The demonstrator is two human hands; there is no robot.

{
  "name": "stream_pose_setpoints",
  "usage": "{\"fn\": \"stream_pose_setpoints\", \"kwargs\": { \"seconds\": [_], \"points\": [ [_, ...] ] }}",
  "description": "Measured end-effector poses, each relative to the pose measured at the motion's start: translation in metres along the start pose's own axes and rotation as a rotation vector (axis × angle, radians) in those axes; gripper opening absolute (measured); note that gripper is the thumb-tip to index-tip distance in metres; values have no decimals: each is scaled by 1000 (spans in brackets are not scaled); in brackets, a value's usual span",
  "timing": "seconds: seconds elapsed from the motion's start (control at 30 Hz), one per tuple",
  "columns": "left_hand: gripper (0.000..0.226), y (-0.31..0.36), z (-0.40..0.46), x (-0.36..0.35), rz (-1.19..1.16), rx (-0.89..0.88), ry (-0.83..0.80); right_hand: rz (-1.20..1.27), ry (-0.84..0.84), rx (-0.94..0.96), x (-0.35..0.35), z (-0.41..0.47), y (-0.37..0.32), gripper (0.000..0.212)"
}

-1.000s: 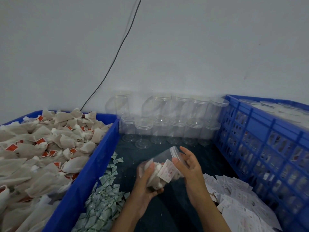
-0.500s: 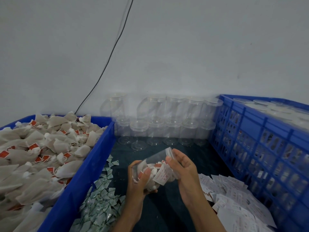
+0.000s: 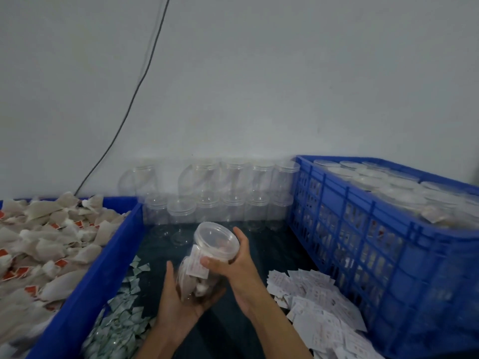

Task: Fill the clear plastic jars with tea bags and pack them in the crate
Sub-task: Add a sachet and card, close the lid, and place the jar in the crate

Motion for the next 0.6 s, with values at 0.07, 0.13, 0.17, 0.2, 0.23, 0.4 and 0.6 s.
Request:
{"fn": "stream_pose_setpoints", "kwargs": {
  "seconds": [0.07,0.13,0.17,0.2,0.23,0.4,0.6],
  "points": [
    [70,-2,2,-5,33,53,-13,-49,42,22,5,-1,-4,96],
    [69,-3,3,-10,142,73,28,-84,98,40,11,-2,-10,84],
    [64,-3,4,-13,251,56,68,-92,123,46,15,-2,-13,79],
    [55,-2,3,-17,383,15,116,-93,146,52,20,-2,-16,75],
    [43,0,2,-23,510,-59,166,-98,165,59,25,-2,-20,74],
    [21,12,-12,-79,1008,-546,-60,-185,269,131,55,-5,-49,78],
    [36,3,-20,-174,1116,-724,-309,-285,403,263,104,-19,-124,73]
  ]
}}
Point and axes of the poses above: each hand's wrist, its own z-axis towards the middle knuckle, its own x-axis out of the back of the hand, y = z × x, the point moved 3 cm from there along z, towards the middle knuckle, and after that the axes turned 6 degrees about -z, right-handed, at the moved point
